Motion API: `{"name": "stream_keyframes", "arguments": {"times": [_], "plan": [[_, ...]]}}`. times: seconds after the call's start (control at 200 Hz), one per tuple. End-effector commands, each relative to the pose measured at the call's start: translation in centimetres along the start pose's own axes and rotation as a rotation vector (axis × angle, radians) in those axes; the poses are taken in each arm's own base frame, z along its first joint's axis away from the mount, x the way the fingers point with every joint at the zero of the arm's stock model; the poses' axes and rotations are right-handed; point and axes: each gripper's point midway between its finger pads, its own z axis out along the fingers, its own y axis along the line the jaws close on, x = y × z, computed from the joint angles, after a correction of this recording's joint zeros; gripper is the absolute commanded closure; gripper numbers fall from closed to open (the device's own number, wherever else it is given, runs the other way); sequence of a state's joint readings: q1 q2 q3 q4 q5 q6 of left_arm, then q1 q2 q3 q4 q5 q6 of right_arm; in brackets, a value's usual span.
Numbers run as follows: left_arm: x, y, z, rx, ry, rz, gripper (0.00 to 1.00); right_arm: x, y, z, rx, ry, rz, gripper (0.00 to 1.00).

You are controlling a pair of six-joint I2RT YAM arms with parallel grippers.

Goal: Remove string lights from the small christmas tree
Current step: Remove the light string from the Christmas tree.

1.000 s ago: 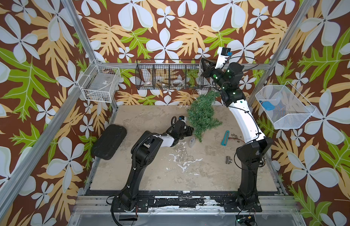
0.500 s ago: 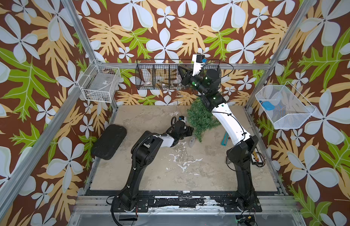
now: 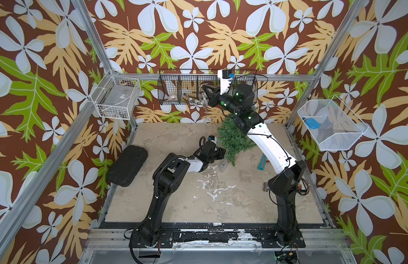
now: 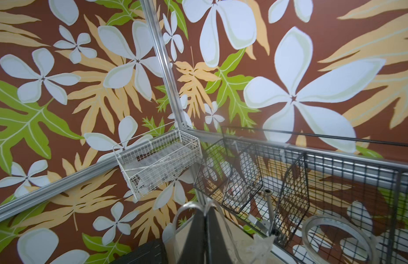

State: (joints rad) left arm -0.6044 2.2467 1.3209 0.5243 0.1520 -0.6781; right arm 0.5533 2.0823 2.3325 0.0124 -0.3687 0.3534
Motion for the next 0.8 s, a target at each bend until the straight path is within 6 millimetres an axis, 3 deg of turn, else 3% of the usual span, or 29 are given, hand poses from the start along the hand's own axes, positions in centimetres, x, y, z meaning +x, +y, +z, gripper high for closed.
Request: {"name": "stream_keyframes", "arguments": {"times": [0.0, 0.215, 0.305, 0.455, 0.611, 0.796], "plan": [[8.7, 9.6, -2.3, -0.386, 0.302, -0.031, 0.8, -0.7, 2.2, -0.5, -0.06, 0.01, 0.015, 1.0], [8.5, 9.6, -2.4, -0.393, 0.297, -0.026, 0.8, 1.2, 5.3, -2.1, -0.128, 0.13, 0.086, 1.0], [8.5, 9.7, -2.4, -0.395, 0.297, -0.024, 0.8, 0.5, 5.9, -3.8, -0.113, 0.125, 0.087, 1.0], [8.5, 9.7, -2.3, -0.395, 0.299, -0.02, 0.8, -2.8, 6.9, -7.0, -0.089, 0.025, 0.049, 1.0], [8.5, 9.8, -2.3, -0.398, 0.299, -0.02, 0.8, -8.8, 8.1, -9.7, -0.053, -0.123, -0.033, 1.0], [8.5, 9.7, -2.2, -0.395, 0.305, -0.022, 0.8, -13.6, 6.7, -9.7, 0.062, -0.301, -0.121, 1.0]]}}
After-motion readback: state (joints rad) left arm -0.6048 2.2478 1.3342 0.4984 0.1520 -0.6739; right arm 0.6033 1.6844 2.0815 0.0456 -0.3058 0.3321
